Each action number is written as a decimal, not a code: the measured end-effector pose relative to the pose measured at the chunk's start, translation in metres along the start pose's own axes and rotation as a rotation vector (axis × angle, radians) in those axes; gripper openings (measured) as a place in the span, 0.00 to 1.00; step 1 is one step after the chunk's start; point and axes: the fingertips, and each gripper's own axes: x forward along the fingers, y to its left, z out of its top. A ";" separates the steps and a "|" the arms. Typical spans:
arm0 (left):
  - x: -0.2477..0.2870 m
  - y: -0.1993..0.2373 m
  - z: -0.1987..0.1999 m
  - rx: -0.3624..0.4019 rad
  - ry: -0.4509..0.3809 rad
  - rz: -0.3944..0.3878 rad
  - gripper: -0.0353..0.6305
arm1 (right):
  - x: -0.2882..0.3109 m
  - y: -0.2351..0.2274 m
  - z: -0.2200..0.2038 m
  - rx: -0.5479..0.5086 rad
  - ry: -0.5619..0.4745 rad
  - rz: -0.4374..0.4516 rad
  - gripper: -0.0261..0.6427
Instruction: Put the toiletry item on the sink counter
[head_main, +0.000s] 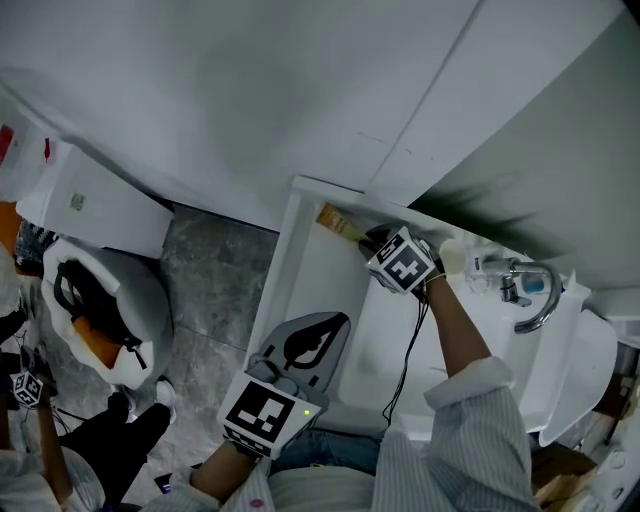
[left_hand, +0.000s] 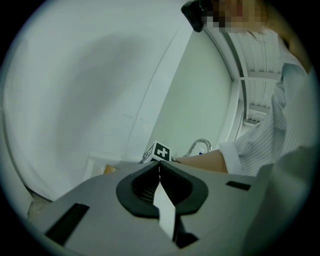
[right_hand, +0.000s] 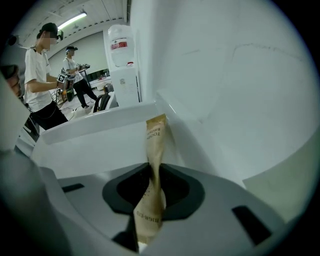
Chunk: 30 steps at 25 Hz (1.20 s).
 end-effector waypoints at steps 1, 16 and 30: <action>0.000 0.000 0.000 0.002 0.000 0.001 0.08 | 0.000 -0.001 0.000 0.005 -0.001 -0.007 0.16; -0.005 0.004 0.005 0.008 -0.014 0.009 0.08 | -0.014 -0.012 0.014 0.081 -0.098 -0.151 0.25; -0.022 -0.017 0.014 0.046 -0.052 -0.015 0.08 | -0.053 0.018 0.020 0.180 -0.180 -0.153 0.25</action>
